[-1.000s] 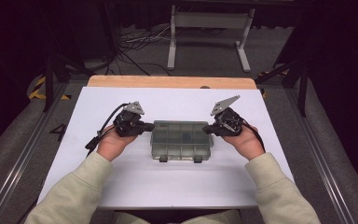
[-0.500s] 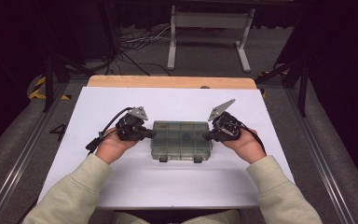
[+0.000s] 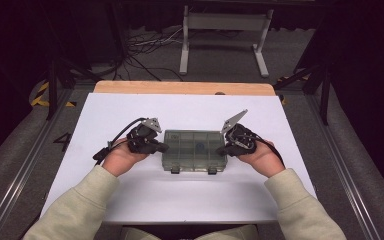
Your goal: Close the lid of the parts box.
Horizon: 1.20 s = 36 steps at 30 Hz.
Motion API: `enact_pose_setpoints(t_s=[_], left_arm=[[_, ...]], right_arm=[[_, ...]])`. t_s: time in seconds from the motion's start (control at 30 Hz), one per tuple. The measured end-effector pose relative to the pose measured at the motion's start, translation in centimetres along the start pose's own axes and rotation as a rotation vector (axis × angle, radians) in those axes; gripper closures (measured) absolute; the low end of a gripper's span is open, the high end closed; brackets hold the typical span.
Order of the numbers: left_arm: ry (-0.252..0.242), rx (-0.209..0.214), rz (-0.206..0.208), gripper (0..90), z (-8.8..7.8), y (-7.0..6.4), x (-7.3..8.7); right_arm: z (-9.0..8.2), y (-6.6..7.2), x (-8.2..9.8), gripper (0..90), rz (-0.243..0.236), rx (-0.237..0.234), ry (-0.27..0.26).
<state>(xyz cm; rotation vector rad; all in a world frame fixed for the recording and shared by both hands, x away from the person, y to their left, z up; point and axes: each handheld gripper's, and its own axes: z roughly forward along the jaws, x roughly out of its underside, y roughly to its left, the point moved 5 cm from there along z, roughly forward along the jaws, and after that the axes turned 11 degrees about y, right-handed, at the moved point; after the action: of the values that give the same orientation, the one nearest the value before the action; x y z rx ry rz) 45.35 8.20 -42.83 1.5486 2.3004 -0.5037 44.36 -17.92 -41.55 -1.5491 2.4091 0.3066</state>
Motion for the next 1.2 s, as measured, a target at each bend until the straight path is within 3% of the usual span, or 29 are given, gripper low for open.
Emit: enact_pose_setpoints(t_s=[0.63,0.87,1.03,1.2], left_arm=[[0.061,0.014,0.023,89.3,0.73,-0.37,-0.16],[0.059,0.034,0.011,89.4,0.79,-0.27,-0.15],[0.067,0.004,0.023,89.4,0.82,-0.52,-0.24],[0.049,0.018,0.015,89.5,0.99,-0.54,-0.28]], right_arm=[[0.66,0.28,0.21,89.5,-0.013,-0.027,0.053],[0.76,0.34,0.14,89.4,-0.012,-0.024,0.054],[0.79,0.48,0.2,88.8,-0.019,-0.005,0.068],[0.82,0.55,0.18,88.0,-0.018,-0.003,0.073]])
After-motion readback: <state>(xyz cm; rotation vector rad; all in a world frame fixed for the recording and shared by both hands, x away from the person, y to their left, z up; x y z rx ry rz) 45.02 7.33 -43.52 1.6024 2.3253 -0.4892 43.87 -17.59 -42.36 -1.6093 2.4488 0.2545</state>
